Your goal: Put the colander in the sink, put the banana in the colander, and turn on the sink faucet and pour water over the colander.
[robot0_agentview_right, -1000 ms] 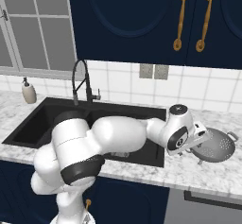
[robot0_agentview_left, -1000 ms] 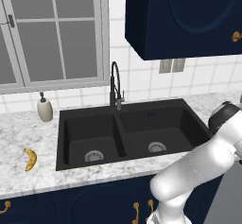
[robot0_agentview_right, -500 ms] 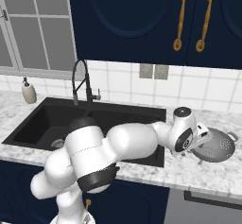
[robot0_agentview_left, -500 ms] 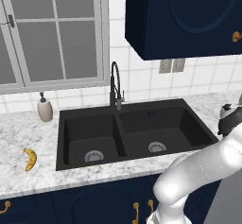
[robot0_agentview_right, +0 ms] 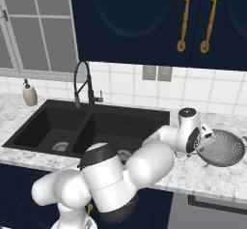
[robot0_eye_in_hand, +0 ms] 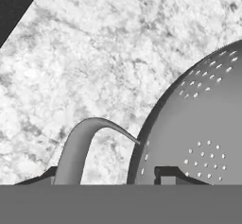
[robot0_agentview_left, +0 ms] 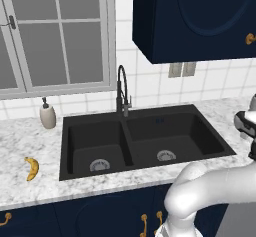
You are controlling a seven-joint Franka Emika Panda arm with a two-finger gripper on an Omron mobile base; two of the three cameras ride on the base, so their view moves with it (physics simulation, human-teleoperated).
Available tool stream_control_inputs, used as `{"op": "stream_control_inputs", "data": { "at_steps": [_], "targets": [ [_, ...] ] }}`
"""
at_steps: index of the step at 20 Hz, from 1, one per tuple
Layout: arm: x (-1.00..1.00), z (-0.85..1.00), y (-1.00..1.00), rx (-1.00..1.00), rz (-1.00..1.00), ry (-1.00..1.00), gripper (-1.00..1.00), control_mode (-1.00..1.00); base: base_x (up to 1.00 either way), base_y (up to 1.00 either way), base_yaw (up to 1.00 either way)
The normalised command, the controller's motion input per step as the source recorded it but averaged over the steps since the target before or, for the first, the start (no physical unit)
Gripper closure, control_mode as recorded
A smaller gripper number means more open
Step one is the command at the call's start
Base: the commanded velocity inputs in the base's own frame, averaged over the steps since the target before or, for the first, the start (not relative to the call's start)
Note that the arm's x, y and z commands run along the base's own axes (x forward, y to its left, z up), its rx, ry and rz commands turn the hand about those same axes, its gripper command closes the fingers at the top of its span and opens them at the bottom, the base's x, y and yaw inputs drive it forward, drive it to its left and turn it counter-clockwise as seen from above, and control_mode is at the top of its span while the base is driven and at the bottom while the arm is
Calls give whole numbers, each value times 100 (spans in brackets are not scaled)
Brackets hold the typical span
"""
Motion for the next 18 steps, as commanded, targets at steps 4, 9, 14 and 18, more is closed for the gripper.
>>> {"op": "stream_control_inputs", "data": {
  "at_steps": [4, 9, 14, 18],
  "targets": [
    [-15, 5, 13, 0, 4, -1, 100, -100, 0, 0, 0],
    [-34, 30, 35, 0, 1, -1, 100, -100, 0, 0, 0],
    [-51, 31, 39, 0, 0, 0, 100, -100, 0, 0, 0],
    [-33, 10, 48, 0, 1, 0, 100, -100, 0, 0, 0]
  ]
}}
